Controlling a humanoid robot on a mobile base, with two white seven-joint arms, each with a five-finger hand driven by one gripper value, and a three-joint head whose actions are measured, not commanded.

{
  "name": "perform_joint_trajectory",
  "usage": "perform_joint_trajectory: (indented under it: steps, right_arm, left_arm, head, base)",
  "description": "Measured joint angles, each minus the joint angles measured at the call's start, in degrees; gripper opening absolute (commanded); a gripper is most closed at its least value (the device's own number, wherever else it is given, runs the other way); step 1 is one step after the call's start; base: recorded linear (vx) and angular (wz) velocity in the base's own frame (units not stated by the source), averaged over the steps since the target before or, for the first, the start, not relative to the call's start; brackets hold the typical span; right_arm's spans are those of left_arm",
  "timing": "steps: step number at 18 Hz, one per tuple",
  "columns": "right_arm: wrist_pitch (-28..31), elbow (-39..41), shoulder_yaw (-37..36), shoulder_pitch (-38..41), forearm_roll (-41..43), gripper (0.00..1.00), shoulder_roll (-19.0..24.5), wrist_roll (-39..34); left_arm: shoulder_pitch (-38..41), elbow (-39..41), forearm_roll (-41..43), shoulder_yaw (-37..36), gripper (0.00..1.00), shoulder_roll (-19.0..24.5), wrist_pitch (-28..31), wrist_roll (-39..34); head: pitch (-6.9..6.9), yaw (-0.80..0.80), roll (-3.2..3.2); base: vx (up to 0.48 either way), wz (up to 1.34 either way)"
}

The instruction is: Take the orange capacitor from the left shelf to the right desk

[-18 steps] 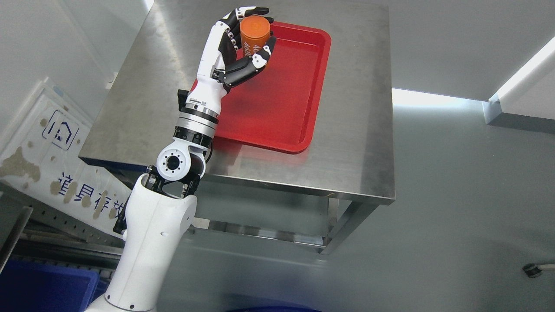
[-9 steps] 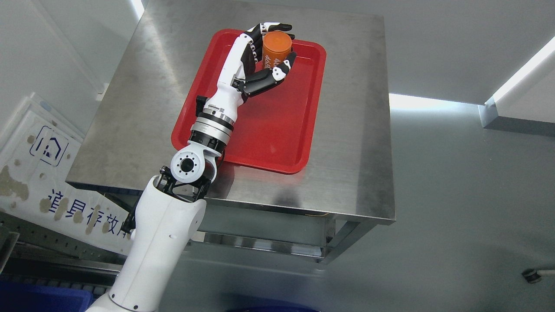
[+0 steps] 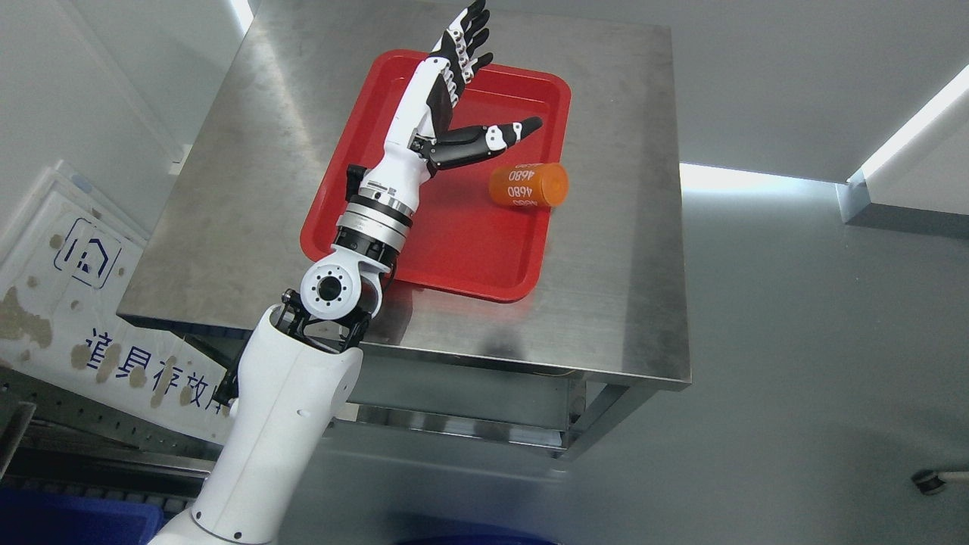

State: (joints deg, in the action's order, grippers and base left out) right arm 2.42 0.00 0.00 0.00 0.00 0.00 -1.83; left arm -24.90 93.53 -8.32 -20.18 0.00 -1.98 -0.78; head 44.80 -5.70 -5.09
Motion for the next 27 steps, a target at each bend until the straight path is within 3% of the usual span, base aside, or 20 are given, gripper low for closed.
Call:
perform_joint_trajectory:
  steps: [9,12,17,27]
  right_arm:
    - [0.0,0.0,0.0,0.0,0.0,1.0,0.0,0.0]
    - [0.0,0.0,0.0,0.0,0.0,1.0,0.0,0.0]
    - [0.0,0.0,0.0,0.0,0.0,1.0,0.0,0.0]
    - [0.2,0.0,0.0,0.0,0.0,1.0,0.0,0.0]
  left_arm:
    - [-3.0,-1.2,0.0,10.8,1.0,0.0,-4.1,0.3]
    - [-2.3,-1.7,0.0,16.3,1.0,0.0,-0.9,0.2]
    - [4.0,-2.1,0.5,22.7,1.0,2.7,1.7,0.7]
    - [12.9,-1.8,1.6,26.9,1.0,5.2,1.6,0.5]
  head:
    - [0.0,0.0,0.0]
    - [0.0,0.0,0.0]
    - [0.0,0.0,0.0]
    - [0.0,0.0,0.0]
  base:
    - [0.0,0.0]
    - [0.0,0.0]
    - [0.0,0.0]
    - [0.0,0.0]
